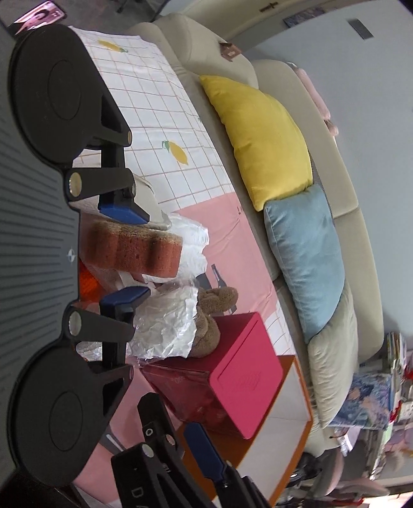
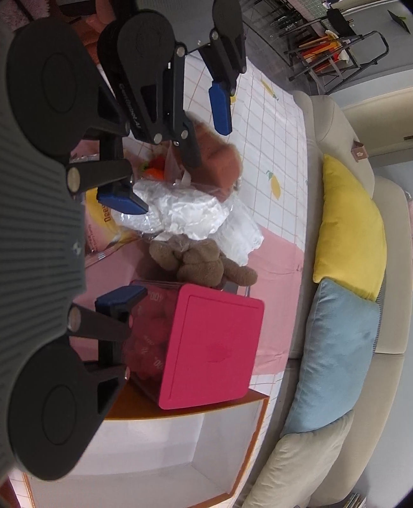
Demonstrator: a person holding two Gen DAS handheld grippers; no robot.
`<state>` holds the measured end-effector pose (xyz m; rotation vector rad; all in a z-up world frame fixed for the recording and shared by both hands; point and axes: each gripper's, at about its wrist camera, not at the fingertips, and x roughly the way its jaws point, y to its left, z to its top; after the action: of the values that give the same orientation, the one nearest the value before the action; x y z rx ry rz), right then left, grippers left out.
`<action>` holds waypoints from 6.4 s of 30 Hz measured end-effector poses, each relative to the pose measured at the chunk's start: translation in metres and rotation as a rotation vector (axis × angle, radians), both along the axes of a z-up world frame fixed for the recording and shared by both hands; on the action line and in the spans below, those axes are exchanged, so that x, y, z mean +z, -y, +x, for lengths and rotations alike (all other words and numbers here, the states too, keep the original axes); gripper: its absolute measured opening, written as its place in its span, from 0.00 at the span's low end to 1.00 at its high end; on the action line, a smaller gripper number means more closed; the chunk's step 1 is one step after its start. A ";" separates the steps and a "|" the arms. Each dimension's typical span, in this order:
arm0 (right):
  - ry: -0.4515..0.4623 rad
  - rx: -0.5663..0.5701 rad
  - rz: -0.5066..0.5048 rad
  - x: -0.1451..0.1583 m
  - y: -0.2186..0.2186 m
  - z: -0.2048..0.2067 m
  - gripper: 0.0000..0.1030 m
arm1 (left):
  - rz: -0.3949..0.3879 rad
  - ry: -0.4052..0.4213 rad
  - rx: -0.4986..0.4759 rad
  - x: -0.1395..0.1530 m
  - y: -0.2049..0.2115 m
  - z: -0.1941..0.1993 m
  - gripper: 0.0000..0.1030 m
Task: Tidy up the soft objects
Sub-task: 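Grasp the brown bear sponge with the left tool while the right grasps the foil bundle, then carry the sponge and foil bundle over the open white box with both tools, then open both tools to drop the sponge and foil bundle into the box, then return to the table and grasp the white towel with the left tool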
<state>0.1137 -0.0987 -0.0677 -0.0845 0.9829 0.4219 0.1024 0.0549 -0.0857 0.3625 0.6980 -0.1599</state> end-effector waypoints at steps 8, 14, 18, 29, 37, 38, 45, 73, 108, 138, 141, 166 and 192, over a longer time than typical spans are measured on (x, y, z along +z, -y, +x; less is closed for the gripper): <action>-0.033 0.010 0.023 -0.014 -0.005 0.008 0.49 | 0.014 -0.054 -0.021 -0.013 0.003 0.015 0.47; -0.041 0.038 0.027 -0.024 -0.014 0.011 0.50 | 0.043 -0.029 -0.021 -0.019 0.004 0.016 0.35; -0.049 0.032 0.039 -0.026 -0.013 0.013 0.57 | -0.151 -0.003 0.062 0.007 -0.018 0.007 0.34; -0.056 0.052 0.112 -0.039 -0.034 0.023 0.71 | -0.379 -0.016 0.192 0.050 -0.042 -0.011 0.34; -0.090 0.055 0.136 -0.058 -0.046 0.028 0.50 | -0.362 -0.018 0.206 0.047 -0.033 -0.022 0.34; -0.079 0.060 0.137 -0.055 -0.045 0.026 0.39 | -0.360 -0.015 0.205 0.048 -0.032 -0.023 0.34; 0.002 0.066 0.182 -0.019 -0.018 0.004 0.36 | -0.347 0.026 0.203 0.064 -0.019 -0.040 0.34; -0.217 -0.269 0.103 -0.007 0.238 0.032 0.37 | 0.066 -0.018 -0.637 0.056 0.244 0.007 0.34; -0.343 -0.141 -0.054 -0.048 0.230 0.057 0.65 | 0.158 -0.151 -0.788 0.016 0.235 0.023 0.72; 0.136 -0.213 0.148 0.035 0.067 -0.046 0.76 | -0.298 -0.090 -0.021 0.046 0.035 -0.025 0.72; 0.108 -0.192 0.117 0.025 0.051 -0.045 0.76 | -0.339 -0.150 0.053 0.033 0.015 -0.025 0.72; -0.037 -0.088 0.038 -0.033 0.002 -0.004 0.76 | -0.208 -0.192 0.267 -0.021 -0.038 0.017 0.78; -0.273 -0.067 0.097 -0.080 -0.028 0.032 0.86 | -0.277 -0.230 0.329 -0.061 -0.060 0.049 0.65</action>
<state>0.1458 -0.0711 -0.1473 0.0959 1.2279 0.4258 0.1514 0.1147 -0.1463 -0.0402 0.9388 0.0161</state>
